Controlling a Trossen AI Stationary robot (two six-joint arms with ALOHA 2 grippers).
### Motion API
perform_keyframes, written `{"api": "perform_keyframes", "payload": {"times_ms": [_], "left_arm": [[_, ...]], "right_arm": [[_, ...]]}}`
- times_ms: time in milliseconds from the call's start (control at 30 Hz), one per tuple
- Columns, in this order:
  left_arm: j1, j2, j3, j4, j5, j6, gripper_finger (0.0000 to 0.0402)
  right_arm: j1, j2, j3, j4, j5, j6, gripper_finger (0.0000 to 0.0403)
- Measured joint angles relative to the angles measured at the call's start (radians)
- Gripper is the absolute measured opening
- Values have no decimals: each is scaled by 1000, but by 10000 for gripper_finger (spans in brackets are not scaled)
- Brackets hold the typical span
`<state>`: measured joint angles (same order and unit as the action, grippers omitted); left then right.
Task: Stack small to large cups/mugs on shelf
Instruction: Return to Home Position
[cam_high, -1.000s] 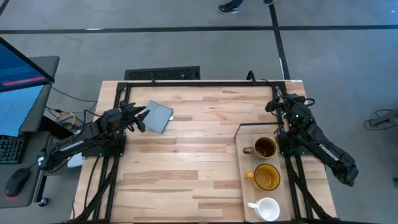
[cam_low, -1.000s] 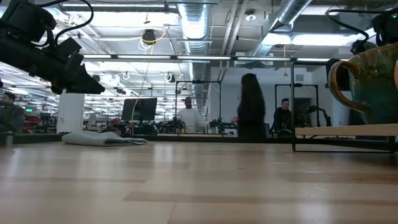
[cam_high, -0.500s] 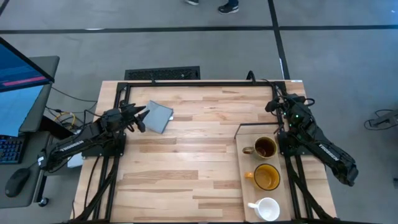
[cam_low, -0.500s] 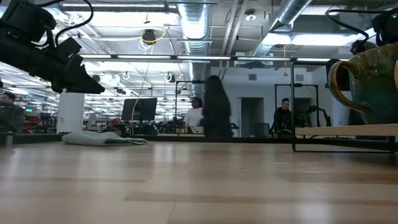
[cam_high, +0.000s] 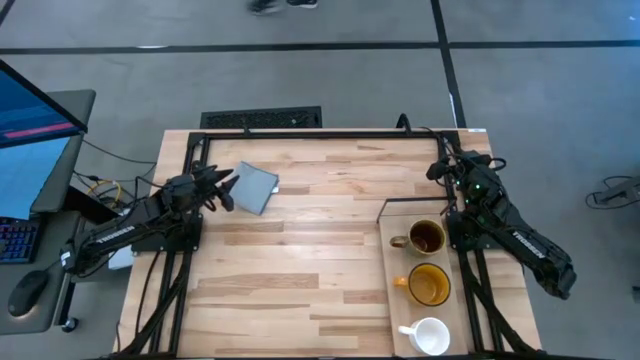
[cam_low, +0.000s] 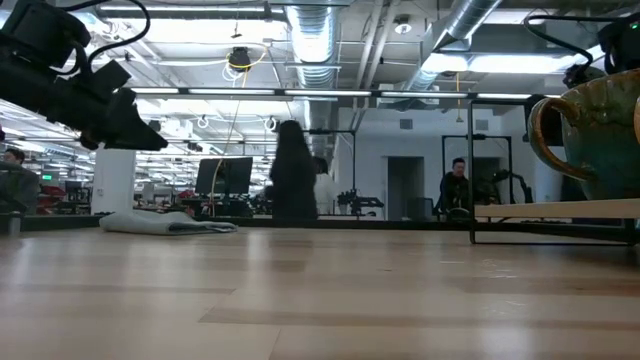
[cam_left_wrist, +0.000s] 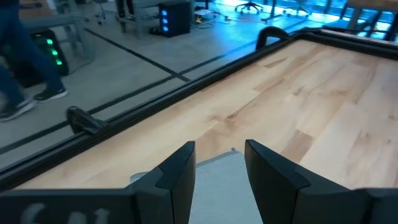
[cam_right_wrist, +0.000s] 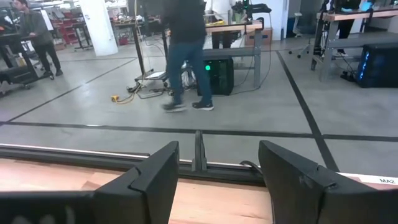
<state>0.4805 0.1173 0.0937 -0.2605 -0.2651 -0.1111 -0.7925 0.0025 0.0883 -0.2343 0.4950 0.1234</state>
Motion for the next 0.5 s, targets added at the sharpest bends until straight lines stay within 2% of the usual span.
{"api": "perform_keyframes", "payload": {"times_ms": [167, 500], "left_arm": [[0, 0, 0, 1, -73, -13, 130], [0, 0, 0, 1, -73, -55, 130]], "right_arm": [[0, 0, 0, 0, 0, 0, 244], [0, 0, 0, 0, 0, 0, 244]]}}
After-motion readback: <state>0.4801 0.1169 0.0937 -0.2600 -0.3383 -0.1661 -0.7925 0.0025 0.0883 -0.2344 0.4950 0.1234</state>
